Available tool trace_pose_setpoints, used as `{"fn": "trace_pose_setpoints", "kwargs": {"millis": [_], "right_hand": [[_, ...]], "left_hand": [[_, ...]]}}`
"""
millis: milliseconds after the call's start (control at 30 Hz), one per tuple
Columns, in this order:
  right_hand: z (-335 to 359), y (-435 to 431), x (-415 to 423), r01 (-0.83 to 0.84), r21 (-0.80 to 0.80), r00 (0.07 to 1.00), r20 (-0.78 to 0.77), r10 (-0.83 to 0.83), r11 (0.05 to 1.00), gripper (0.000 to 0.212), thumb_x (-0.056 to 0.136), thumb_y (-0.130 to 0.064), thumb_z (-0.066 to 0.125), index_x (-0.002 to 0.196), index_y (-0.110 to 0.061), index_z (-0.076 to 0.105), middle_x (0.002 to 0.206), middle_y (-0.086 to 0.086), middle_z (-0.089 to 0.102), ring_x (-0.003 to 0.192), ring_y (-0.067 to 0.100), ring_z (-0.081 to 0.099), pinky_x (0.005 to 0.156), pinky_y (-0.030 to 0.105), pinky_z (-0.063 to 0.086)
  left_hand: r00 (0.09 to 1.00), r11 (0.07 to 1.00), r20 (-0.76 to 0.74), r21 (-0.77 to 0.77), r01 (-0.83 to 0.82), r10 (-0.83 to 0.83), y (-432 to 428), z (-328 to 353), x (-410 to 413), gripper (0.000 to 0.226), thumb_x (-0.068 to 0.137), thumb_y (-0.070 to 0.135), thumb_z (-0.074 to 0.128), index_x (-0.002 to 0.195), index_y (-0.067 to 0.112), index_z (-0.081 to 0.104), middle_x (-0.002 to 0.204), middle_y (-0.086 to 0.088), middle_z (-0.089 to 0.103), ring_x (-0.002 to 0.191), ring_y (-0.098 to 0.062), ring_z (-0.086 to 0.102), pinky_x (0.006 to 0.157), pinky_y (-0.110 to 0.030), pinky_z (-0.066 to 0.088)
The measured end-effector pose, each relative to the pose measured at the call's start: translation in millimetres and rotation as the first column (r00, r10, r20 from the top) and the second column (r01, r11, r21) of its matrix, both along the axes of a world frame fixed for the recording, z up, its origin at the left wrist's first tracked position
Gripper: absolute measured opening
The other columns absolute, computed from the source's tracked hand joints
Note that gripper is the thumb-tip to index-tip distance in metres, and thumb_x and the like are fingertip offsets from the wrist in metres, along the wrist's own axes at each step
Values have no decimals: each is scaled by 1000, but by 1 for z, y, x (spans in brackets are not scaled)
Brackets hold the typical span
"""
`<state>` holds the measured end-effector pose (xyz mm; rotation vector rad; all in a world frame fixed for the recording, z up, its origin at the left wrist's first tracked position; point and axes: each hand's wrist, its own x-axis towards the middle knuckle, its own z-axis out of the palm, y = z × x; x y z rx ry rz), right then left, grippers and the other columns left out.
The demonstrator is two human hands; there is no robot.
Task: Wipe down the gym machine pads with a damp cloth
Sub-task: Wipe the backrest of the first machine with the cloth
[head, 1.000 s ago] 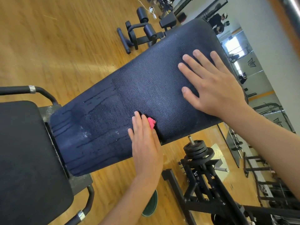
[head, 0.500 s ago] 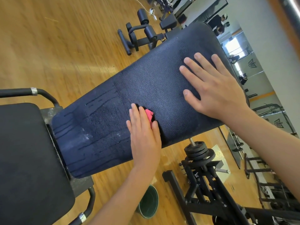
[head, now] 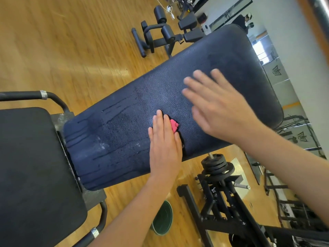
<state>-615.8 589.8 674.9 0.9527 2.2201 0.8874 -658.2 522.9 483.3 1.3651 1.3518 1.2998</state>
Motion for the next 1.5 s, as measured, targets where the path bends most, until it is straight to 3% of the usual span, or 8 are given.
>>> {"fn": "trace_pose_setpoints", "kwargs": {"millis": [100, 267, 567, 767, 900, 1067, 1200, 1500], "right_hand": [[-30, -5, -8, 67, -96, 996, 62, -61, 993, 50, 102, -24, 34, 145, -5, 51, 157, 16, 43, 150, 36, 33, 123, 52, 21], [-45, -6, 13, 138, -26, 974, 186, -131, 990, 56, 109, -32, 20, 158, -8, 34, 167, 14, 27, 156, 34, 19, 127, 52, 11], [-53, -4, 13, 80, 27, 988, 132, -83, 996, 55, 107, -31, 31, 156, -8, 40, 164, 14, 33, 154, 35, 26, 126, 54, 17], [-53, -3, 14, 80, 31, 985, 153, -84, 996, 58, 107, -37, 31, 158, -10, 37, 166, 13, 31, 155, 34, 24, 126, 55, 18], [-53, -2, 15, 79, 28, 984, 157, -83, 996, 60, 107, -40, 30, 159, -11, 34, 167, 13, 28, 156, 34, 21, 126, 55, 16], [-55, -3, 16, 82, 24, 985, 153, -85, 996, 60, 107, -40, 29, 159, -12, 34, 167, 12, 27, 156, 34, 20, 126, 55, 16], [-55, -2, 16, 72, 34, 985, 152, -77, 997, 60, 107, -40, 30, 159, -12, 34, 167, 12, 27, 156, 34, 21, 126, 54, 15], [-57, -3, 16, 67, 37, 986, 149, -72, 997, 60, 106, -39, 30, 159, -12, 35, 167, 13, 28, 155, 34, 22, 126, 55, 16]], "left_hand": [[999, 1000, 34, 11, -7, 7, 0, -2, 2, 57, 110, 28, 18, 159, 1, 23, 170, -12, 13, 158, -24, 8, 126, -42, 4], [987, 999, 163, 35, -8, 3, -1, -7, 4, 56, 111, 32, 18, 160, 6, 22, 171, -6, 11, 158, -16, 4, 127, -36, 1], [900, 990, 414, -71, -120, 139, 19, -16, -21, 49, 112, 28, 27, 158, 10, 30, 170, 0, 15, 158, -12, 7, 127, -26, -4], [872, 943, 369, -210, -257, 320, 88, -25, -62, 47, 112, 21, 29, 156, 4, 35, 169, -8, 19, 158, -18, 9, 122, -15, -9], [907, 955, 318, -192, -225, 277, 128, -24, -75, 48, 112, 23, 26, 156, 4, 36, 170, -10, 18, 158, -20, 7, 125, -31, -6], [953, 976, 242, -168, -141, 180, 147, -34, -78, 39, 110, 23, 29, 135, 6, 54, 167, -10, 27, 158, -24, 9, 127, -44, -1], [954, 977, 238, -150, -150, 183, 140, -33, -74, 52, 108, 22, 36, 157, 8, 35, 168, -7, 25, 158, -20, 9, 127, -40, -2], [966, 988, 217, -93, -125, 142, 105, -40, -62, 55, 108, 19, 33, 162, 13, 23, 170, 0, 16, 154, -5, 0, 129, -43, 5]]}}
